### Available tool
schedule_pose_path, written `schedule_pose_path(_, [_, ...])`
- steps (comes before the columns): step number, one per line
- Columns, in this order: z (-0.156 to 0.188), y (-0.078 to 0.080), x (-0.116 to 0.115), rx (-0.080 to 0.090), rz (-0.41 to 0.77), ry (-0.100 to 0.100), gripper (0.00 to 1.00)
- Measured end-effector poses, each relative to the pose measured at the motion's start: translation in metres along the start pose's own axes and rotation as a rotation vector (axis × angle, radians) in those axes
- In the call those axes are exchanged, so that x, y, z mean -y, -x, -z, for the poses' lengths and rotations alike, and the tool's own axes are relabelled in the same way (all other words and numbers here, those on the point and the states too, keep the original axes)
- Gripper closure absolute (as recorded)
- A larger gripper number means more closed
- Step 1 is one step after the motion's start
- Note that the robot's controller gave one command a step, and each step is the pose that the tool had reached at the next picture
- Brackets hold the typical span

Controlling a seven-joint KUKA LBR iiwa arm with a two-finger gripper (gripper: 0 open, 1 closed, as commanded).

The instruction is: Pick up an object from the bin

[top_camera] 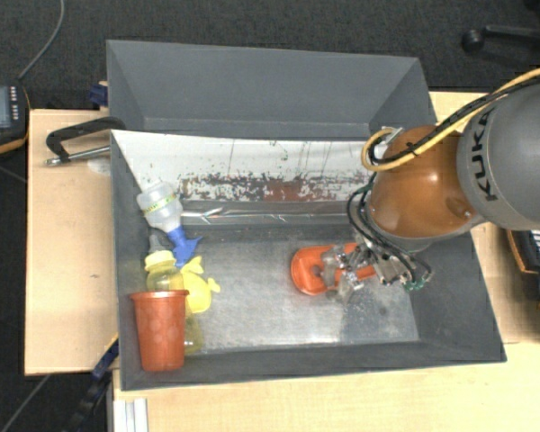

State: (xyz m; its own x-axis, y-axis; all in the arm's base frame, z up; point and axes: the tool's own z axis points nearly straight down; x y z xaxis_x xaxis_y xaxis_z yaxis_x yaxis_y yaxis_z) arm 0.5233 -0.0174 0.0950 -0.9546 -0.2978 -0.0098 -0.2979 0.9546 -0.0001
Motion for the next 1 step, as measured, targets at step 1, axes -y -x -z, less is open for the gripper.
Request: schedule_pose_path(1, [0.1422,0.0132,-0.0438,0.007,-0.025,0.000,1.00])
